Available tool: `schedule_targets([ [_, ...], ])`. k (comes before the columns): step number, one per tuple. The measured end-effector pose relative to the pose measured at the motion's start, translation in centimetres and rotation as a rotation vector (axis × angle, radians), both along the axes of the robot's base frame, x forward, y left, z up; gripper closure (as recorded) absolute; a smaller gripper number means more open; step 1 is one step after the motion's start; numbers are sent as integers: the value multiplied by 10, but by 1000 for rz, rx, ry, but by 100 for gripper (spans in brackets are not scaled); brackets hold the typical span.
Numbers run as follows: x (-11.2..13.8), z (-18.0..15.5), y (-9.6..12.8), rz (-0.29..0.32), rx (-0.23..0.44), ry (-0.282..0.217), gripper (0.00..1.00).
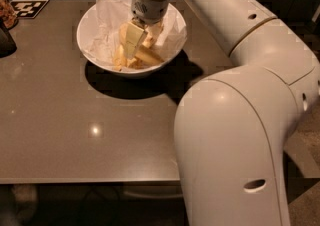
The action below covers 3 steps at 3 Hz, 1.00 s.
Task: Pick banana from white bowl
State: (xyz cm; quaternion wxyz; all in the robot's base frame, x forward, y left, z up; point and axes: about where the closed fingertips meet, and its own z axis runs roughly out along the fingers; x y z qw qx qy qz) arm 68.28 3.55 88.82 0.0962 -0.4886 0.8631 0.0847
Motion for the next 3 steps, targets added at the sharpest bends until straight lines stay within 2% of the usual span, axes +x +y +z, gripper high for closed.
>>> schedule_targets([
  [1, 3, -14, 1, -8, -4, 31, 24],
  [3, 3, -12, 1, -8, -4, 31, 67],
])
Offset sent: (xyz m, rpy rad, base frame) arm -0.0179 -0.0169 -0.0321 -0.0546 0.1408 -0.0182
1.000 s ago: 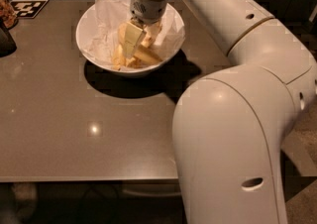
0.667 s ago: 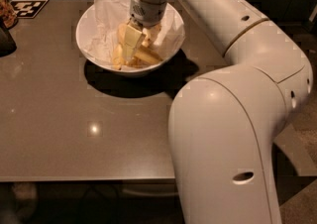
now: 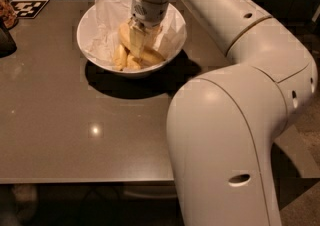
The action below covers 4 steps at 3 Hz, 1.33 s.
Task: Pick banana from white bowl
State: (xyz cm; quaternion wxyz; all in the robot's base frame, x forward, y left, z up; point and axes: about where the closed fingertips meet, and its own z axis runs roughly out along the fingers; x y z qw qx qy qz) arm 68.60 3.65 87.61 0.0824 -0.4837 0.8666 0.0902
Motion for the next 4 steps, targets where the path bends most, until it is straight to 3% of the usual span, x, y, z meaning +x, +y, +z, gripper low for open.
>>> schedule_targets([
  [1, 0, 0, 0, 0, 0, 0, 90],
  [2, -10, 29, 6, 78, 56, -101, 100],
  [3, -47, 84, 8, 220, 158, -253, 100],
  [4, -82, 119, 8, 322, 222, -334, 100],
])
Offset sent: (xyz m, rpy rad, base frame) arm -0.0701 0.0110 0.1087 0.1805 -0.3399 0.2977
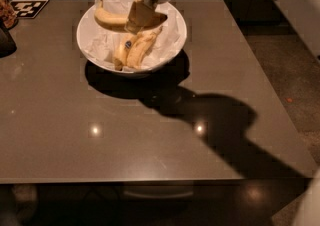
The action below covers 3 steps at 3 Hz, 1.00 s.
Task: Pick banana from white bowl
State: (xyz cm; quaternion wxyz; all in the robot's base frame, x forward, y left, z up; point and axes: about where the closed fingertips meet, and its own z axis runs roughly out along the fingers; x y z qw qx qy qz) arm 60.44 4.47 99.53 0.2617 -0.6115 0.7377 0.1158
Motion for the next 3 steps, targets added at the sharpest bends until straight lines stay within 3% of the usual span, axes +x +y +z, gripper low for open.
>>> schedule_targets([
  [1, -27, 15, -6, 86, 35, 0, 100],
  [3, -68, 21, -43, 158, 141, 59, 100],
])
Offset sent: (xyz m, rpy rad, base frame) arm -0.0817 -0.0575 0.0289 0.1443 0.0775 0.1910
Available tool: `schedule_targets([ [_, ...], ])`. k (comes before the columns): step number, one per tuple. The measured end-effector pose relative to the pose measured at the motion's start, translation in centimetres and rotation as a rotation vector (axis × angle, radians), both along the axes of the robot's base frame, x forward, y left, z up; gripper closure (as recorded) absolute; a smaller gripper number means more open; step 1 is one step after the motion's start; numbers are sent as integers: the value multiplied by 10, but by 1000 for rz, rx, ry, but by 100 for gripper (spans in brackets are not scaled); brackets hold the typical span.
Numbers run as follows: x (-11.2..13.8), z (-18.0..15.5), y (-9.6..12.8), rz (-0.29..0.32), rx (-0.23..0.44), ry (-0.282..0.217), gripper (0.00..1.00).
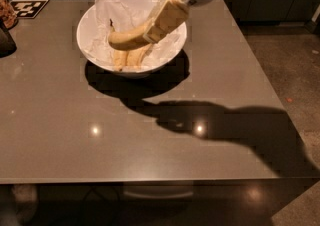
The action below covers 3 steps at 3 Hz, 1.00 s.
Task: Pick banana from white bowl
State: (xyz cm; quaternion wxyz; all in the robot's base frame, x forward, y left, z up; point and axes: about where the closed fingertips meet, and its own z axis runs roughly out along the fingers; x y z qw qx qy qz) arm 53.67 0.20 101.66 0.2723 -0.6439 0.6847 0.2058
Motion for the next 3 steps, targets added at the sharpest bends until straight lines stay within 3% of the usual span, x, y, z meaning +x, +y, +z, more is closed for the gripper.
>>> schedule_targets([
  [2, -19, -5, -42, -23, 98, 52, 100],
  [3, -19, -5, -43, -26, 102, 52, 100],
])
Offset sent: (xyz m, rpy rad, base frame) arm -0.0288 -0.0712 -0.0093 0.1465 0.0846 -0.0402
